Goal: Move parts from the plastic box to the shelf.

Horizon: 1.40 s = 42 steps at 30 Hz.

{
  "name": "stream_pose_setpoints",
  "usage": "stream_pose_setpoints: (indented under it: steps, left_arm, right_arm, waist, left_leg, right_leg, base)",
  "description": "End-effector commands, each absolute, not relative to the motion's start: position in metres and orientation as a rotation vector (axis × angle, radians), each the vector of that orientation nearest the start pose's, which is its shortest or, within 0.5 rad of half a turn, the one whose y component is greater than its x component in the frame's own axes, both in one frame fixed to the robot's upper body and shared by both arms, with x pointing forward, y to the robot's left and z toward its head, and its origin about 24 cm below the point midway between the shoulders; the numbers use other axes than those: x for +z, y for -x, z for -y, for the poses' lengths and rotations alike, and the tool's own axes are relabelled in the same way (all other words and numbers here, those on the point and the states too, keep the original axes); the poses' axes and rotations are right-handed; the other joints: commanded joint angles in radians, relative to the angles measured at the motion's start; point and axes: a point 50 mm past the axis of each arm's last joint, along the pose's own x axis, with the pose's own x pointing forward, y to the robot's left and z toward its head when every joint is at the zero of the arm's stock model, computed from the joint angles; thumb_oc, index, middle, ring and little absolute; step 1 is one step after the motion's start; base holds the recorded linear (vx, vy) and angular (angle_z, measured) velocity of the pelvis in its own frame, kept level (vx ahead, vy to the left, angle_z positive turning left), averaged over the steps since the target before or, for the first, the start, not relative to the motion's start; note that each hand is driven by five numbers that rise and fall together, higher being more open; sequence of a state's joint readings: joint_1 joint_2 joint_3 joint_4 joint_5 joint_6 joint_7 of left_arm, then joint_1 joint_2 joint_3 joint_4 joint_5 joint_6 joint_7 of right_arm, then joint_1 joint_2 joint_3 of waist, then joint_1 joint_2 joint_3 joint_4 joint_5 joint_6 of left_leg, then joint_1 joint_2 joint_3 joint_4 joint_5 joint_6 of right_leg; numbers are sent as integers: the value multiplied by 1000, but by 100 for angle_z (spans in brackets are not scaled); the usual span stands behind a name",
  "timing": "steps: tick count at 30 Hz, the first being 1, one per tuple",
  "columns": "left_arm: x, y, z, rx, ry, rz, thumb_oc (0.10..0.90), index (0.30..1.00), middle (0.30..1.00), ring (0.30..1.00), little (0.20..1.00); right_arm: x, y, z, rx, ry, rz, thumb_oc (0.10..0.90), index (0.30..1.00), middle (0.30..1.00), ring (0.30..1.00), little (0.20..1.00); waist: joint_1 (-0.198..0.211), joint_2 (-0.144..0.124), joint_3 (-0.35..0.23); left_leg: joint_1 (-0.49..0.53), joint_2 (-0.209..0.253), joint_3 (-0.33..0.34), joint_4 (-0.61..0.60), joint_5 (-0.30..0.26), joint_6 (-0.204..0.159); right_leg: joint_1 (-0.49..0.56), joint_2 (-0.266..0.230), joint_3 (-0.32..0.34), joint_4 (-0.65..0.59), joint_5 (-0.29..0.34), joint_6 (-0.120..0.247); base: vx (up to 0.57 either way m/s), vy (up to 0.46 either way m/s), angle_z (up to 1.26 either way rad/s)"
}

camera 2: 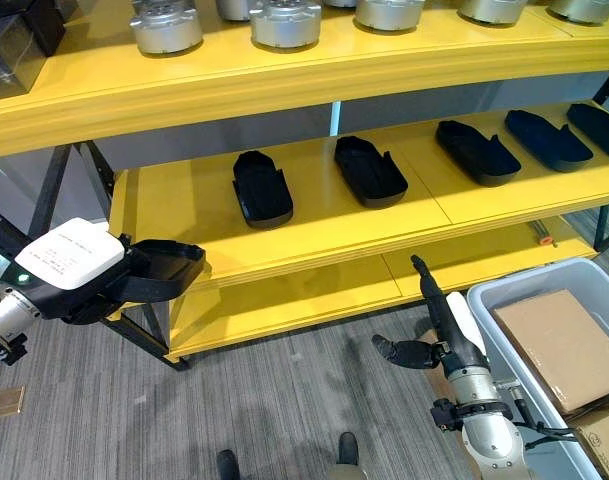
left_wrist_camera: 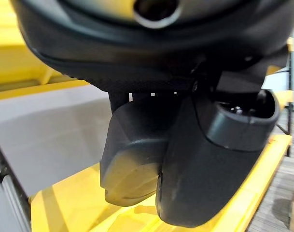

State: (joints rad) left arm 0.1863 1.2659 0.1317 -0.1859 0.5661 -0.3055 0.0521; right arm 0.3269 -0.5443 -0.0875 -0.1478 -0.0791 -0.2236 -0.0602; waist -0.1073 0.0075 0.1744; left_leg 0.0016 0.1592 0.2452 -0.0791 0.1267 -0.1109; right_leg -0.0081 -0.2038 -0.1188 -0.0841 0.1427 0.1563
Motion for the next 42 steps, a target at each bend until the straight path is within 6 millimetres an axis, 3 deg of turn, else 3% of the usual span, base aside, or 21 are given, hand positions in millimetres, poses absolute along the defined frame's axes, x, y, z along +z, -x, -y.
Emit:
stream_pose_setpoints:
  steps: [1,17,22,37,42]
  left_arm:
    - [254,-243,-287,106,-1801,613,400,300,300,300,300]
    - [234,-275,-307,186,-1746,453,400,300,300,300,300]
    - [234,-282,-321,251,-1749,386,400,300,300,300,300]
    - [230,-310,-318,313,-1707,348,400,300,300,300,300]
    - [242,-334,-311,364,-1685,351,400,300,300,300,300]
  right_arm:
    - [111,-203,248,-23,683,329,900,1000,1000,1000,1000]
    - [107,-200,244,15,704,313,900,1000,1000,1000,1000]
    - [106,-198,240,32,695,319,900,1000,1000,1000,1000]
    - [107,-196,237,67,712,321,900,1000,1000,1000,1000]
    - [117,-203,230,90,704,383,900,1000,1000,1000,1000]
  waist:
    - [-18,-22,21]
    - [-46,-21,55]
    - [-52,-28,75]
    - [-62,-57,105]
    - [-68,-77,154]
  left_leg:
    - [45,42,41,37,-96,7]
    - [40,61,68,23,-70,-6]
    - [34,71,81,19,-61,-10]
    - [3,86,79,31,-57,-16]
    - [-97,112,39,154,-79,-19]
  right_leg:
    - [23,-38,-60,89,-128,19]
    - [-13,-16,-43,89,-123,9]
    - [-37,-3,-28,86,-114,9]
    - [-67,12,-27,99,-116,6]
    - [-148,15,-23,209,-152,-9]
  base:
    - [-13,-27,-4]
    - [-15,-20,-7]
    - [-23,-33,-8]
    - [-8,-7,-1]
    - [-122,-49,1]
